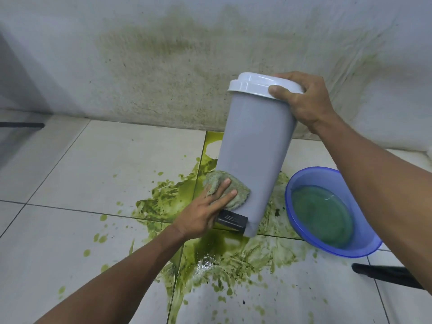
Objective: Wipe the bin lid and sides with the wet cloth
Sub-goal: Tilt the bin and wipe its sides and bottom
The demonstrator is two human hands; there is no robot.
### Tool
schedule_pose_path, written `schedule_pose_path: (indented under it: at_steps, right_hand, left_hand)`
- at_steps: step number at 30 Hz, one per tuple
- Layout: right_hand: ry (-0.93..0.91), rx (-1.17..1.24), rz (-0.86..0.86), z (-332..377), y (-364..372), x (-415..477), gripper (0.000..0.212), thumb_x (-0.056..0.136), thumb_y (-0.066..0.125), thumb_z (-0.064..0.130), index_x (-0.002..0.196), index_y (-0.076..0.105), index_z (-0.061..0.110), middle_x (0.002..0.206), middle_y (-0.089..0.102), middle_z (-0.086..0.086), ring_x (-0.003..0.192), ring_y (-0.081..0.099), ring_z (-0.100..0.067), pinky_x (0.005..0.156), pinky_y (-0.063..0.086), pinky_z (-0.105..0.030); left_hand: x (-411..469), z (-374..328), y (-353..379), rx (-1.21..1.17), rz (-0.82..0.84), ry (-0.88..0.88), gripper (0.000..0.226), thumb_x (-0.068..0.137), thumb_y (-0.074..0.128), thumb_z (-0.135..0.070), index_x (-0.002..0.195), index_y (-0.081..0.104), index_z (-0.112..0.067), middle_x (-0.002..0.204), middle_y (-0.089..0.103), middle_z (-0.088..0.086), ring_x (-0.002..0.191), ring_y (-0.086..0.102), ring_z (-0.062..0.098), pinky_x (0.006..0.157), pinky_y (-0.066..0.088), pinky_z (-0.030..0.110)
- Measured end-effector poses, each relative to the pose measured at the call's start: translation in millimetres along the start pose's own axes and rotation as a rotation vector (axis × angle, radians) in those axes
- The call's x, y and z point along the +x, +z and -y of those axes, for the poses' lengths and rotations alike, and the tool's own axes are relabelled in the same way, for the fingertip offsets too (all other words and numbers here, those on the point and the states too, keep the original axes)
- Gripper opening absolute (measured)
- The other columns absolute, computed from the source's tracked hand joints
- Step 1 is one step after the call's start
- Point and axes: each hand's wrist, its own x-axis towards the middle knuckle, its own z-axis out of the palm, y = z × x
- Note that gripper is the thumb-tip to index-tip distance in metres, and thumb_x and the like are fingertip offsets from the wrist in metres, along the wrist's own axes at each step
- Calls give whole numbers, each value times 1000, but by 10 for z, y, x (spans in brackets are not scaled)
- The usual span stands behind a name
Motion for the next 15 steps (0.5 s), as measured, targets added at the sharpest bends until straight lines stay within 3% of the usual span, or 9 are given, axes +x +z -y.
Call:
schedule_pose_path:
  at_steps: [4, 7, 10, 12, 15]
  right_hand:
    - [2, -11, -3, 15, 17, -20, 30, 79, 78, 43, 106, 75, 30, 106, 72, 11, 98, 66, -6, 84, 52, -23]
    - [-1, -14, -1, 8, 9, -32, 33, 78, 78, 44, 107, 76, 28, 108, 73, 10, 100, 67, -8, 86, 53, -25]
    - [-2, -10, -2, 8, 1, -34, 36, 77, 79, 44, 109, 76, 27, 110, 73, 10, 100, 67, -6, 85, 52, -22]
    - [3, -3, -5, 7, -1, -40, 35, 78, 79, 43, 108, 76, 27, 110, 73, 9, 99, 66, -5, 85, 51, -20]
    - [8, 8, 2, 4, -3, -52, 32, 79, 79, 40, 107, 76, 26, 108, 73, 10, 95, 66, -2, 85, 52, -21]
  left_hand:
    - [-63, 50, -157, 93, 32, 112, 53, 100, 40, -4, 152, 37, -6, 163, 28, 14, 142, 43, 31, 109, 44, 49]
    - [-118, 238, -307, 194, 106, 172, 75, 85, 38, 4, 157, 28, -15, 170, 12, 1, 148, 34, 37, 111, 46, 46]
    - [-280, 358, -356, 230, 204, 189, 92, 80, 41, 9, 162, 16, -23, 172, 1, -3, 149, 30, 45, 92, 58, 54]
    - [-360, 321, -362, 238, 257, 201, 107, 75, 54, 12, 163, 5, -24, 172, -4, -3, 146, 32, 46, 90, 59, 53]
    - [-437, 245, -299, 218, 241, 160, 122, 70, 70, 14, 164, 2, -26, 172, -5, -2, 145, 35, 43, 98, 56, 49]
